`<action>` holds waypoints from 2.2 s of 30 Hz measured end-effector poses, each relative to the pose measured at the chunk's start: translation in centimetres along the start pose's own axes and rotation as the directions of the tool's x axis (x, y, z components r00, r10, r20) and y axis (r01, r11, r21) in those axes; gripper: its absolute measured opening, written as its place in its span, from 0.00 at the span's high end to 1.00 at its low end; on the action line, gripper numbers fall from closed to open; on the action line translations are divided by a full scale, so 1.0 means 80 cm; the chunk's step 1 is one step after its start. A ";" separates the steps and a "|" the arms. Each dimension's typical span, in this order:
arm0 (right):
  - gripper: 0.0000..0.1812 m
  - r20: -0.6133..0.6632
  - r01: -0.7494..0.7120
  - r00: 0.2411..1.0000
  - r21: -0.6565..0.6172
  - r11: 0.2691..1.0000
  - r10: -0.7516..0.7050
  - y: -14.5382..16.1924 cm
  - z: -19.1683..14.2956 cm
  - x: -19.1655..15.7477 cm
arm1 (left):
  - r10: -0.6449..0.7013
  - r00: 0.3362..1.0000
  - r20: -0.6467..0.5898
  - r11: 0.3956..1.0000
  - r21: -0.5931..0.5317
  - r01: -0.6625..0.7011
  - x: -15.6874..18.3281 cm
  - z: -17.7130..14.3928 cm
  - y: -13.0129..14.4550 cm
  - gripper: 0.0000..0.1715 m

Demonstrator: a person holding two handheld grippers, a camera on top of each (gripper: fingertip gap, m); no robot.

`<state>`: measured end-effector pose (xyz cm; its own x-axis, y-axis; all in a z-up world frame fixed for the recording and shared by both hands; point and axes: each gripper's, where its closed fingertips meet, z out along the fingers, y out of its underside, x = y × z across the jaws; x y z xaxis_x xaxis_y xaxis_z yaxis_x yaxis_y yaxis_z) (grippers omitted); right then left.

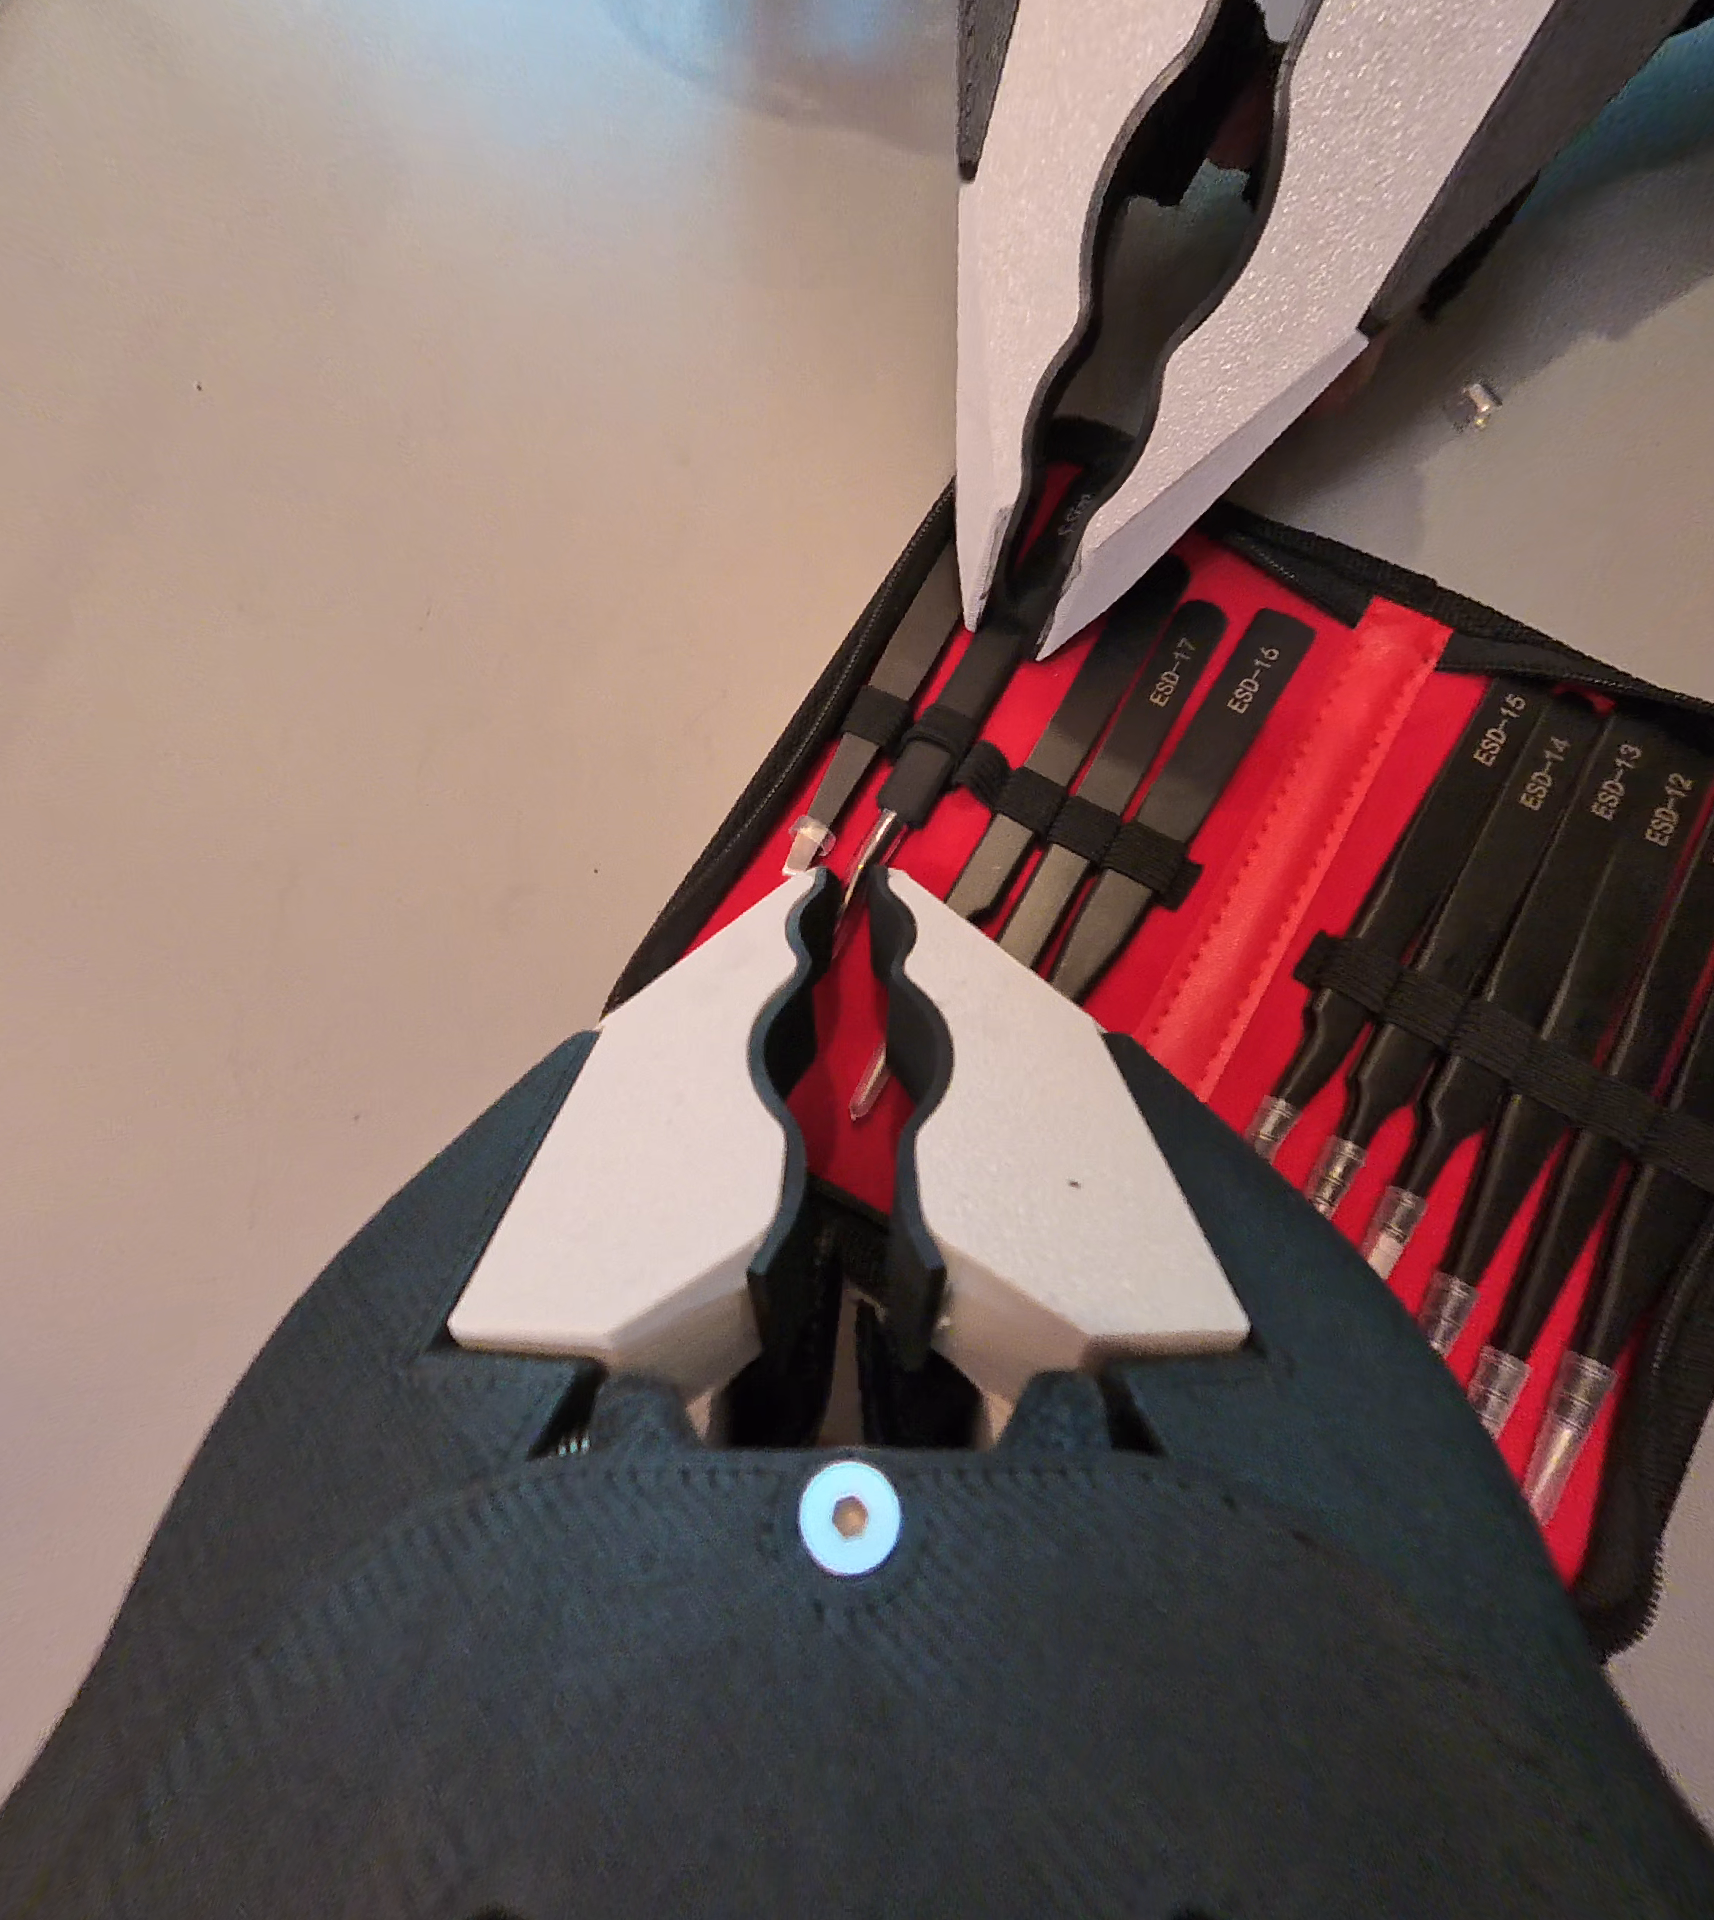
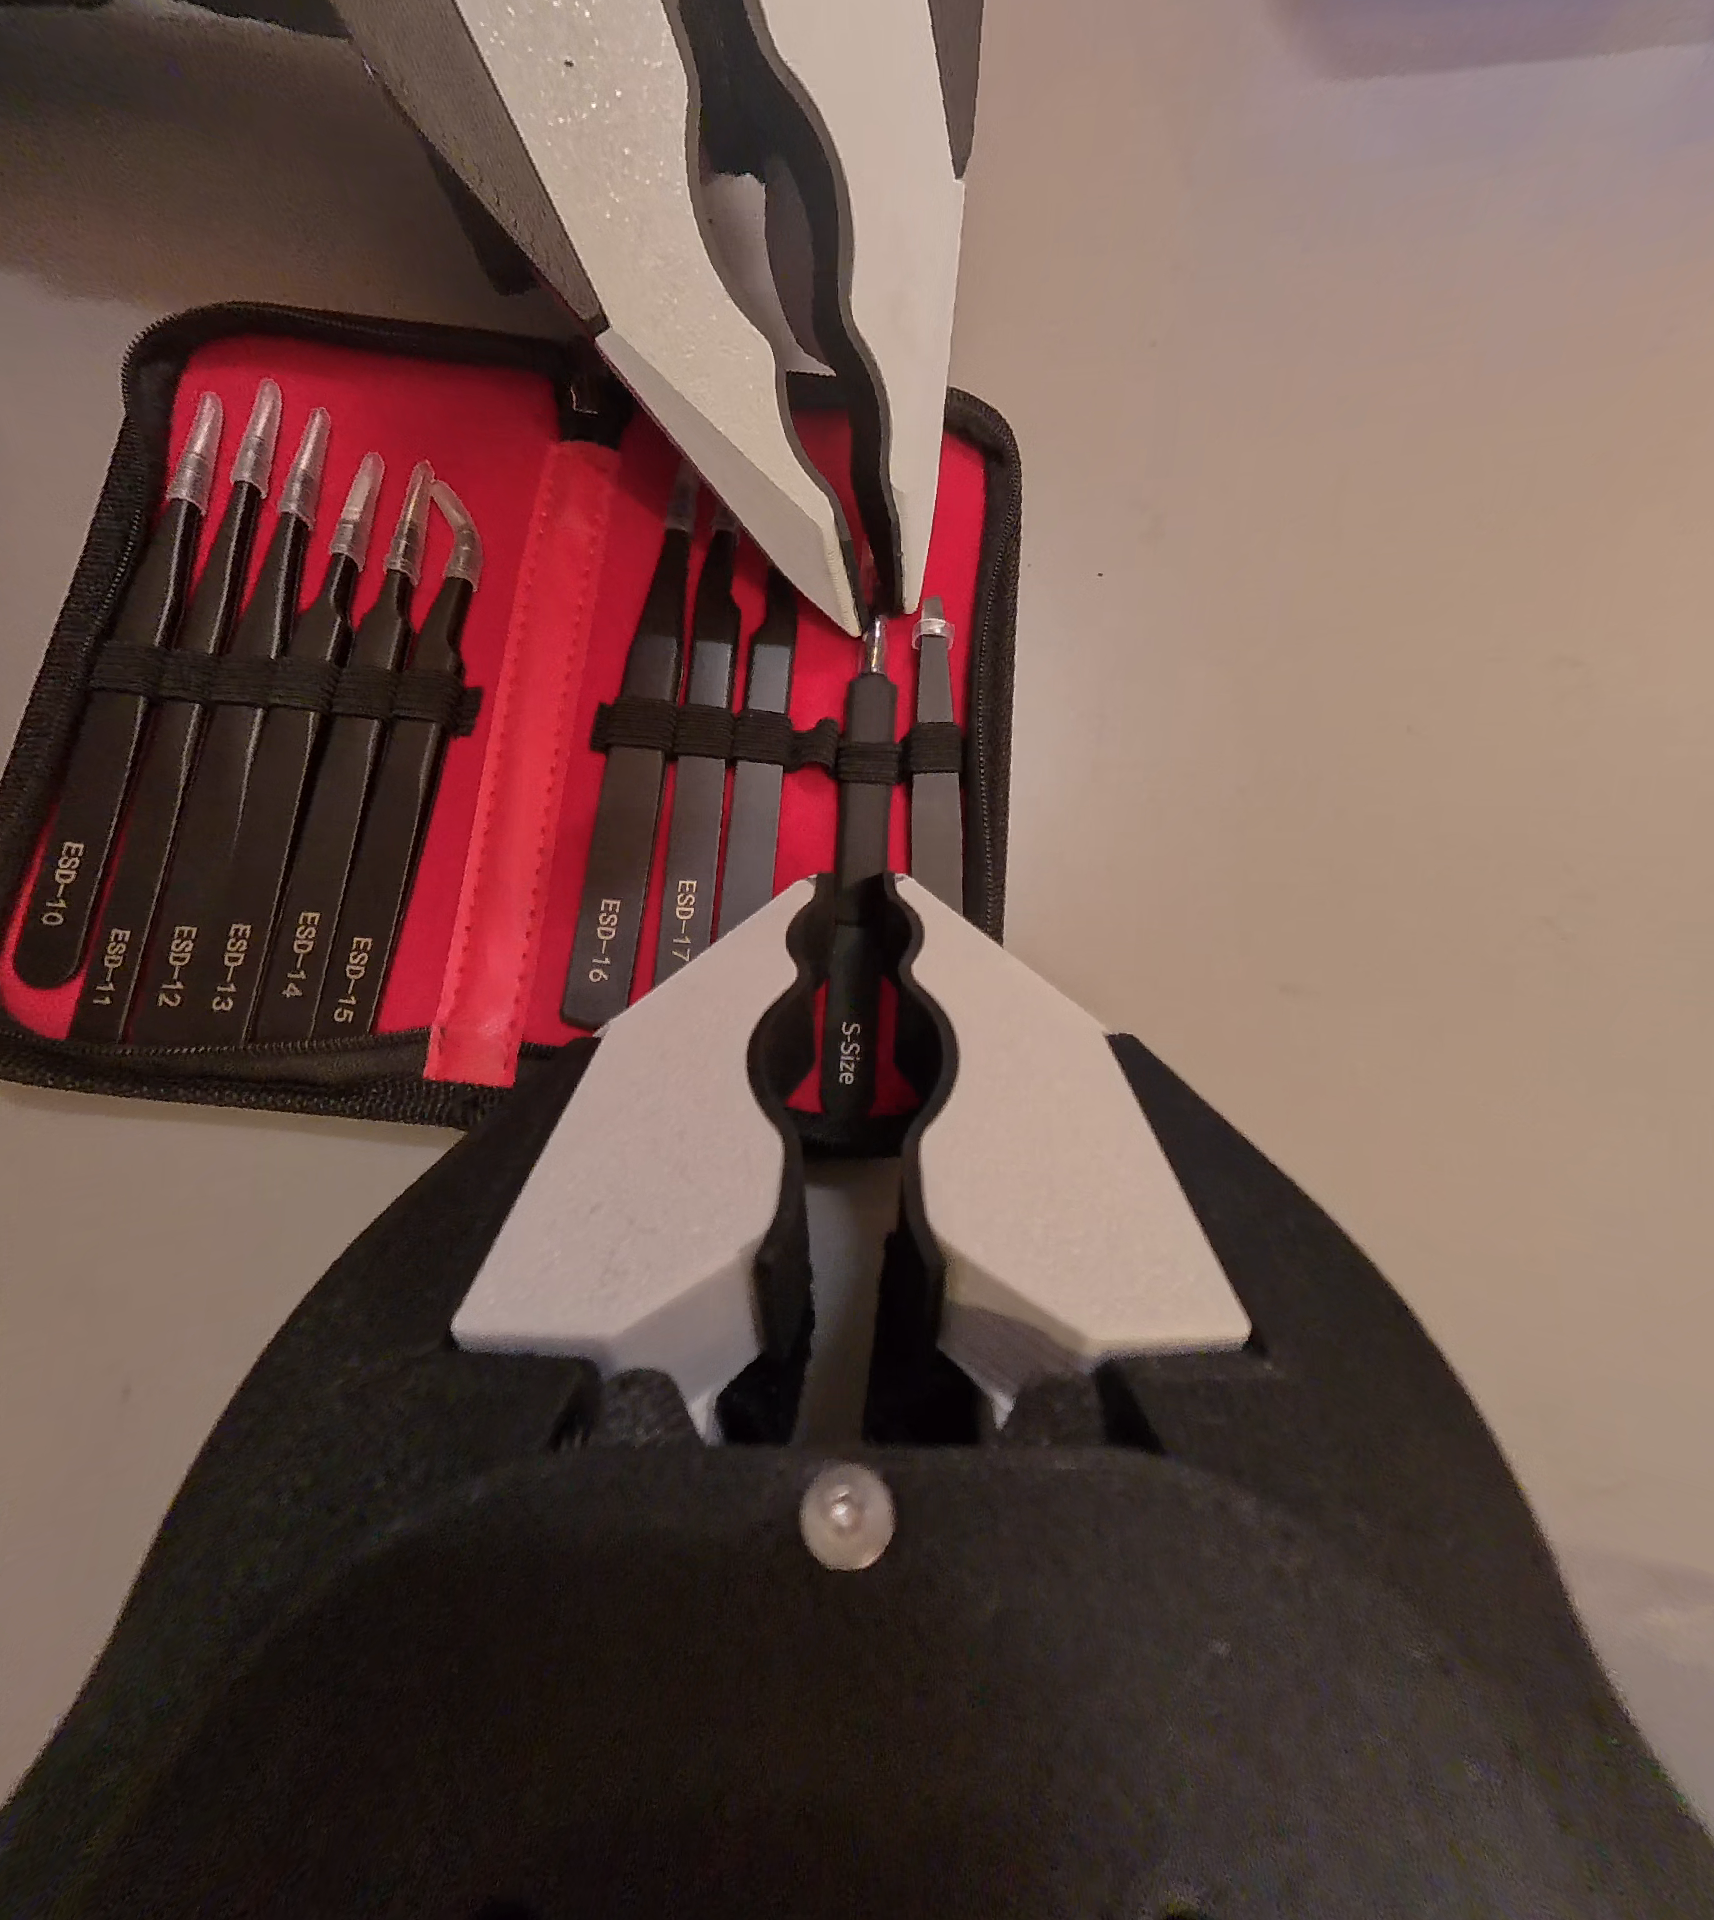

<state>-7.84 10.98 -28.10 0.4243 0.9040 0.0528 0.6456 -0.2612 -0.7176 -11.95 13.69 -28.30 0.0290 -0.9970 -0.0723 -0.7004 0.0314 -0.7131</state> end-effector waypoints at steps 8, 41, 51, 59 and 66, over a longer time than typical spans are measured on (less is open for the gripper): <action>0.95 -0.076 0.045 0.996 -0.060 0.997 -0.049 0.011 -0.013 -0.001 | -0.012 1.000 0.007 1.000 0.007 0.012 0.000 0.000 0.000 0.98; 0.98 0.020 -0.049 0.998 -0.101 0.994 0.051 0.014 -0.011 -0.001 | -0.037 0.999 -0.036 0.999 0.025 0.038 0.005 0.003 -0.003 0.98; 0.98 0.088 -0.063 0.993 -0.146 0.987 0.077 0.014 -0.013 -0.002 | -0.052 0.998 -0.028 0.998 0.022 0.052 0.002 -0.001 0.000 0.96; 0.98 0.116 -0.063 0.989 -0.227 0.972 0.091 0.017 -0.026 0.000 | -0.115 0.993 -0.017 0.993 0.010 0.115 -0.010 -0.012 0.013 0.97; 0.98 0.120 -0.088 0.985 -0.254 0.963 0.121 0.023 -0.036 -0.001 | -0.154 0.988 -0.029 0.988 0.023 0.155 -0.011 -0.010 0.012 0.98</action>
<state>-4.90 9.46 -27.43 0.4204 0.8996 -0.1181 0.7459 -0.4168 -0.5195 -13.24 14.53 -28.39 0.1164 -0.9915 0.0586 -0.6704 -0.1219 -0.7319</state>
